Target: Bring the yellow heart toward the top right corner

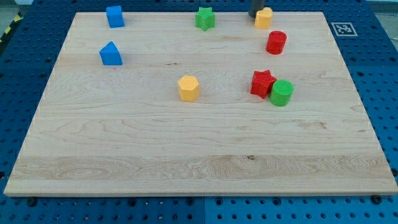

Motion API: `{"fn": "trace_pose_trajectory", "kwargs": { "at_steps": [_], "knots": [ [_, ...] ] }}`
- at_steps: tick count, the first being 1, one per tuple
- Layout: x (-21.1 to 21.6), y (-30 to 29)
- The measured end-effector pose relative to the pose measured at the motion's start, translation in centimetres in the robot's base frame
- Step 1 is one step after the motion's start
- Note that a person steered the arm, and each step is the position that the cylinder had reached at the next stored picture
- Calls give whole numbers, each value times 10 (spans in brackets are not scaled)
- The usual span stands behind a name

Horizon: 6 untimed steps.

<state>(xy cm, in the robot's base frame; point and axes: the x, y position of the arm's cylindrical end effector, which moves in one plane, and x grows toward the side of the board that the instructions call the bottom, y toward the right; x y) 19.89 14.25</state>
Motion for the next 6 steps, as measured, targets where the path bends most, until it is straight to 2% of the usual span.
{"fn": "trace_pose_trajectory", "kwargs": {
  "at_steps": [1, 3, 5, 6],
  "knots": [
    [0, 10],
    [10, -33],
    [42, -33],
    [42, -29]
  ]
}}
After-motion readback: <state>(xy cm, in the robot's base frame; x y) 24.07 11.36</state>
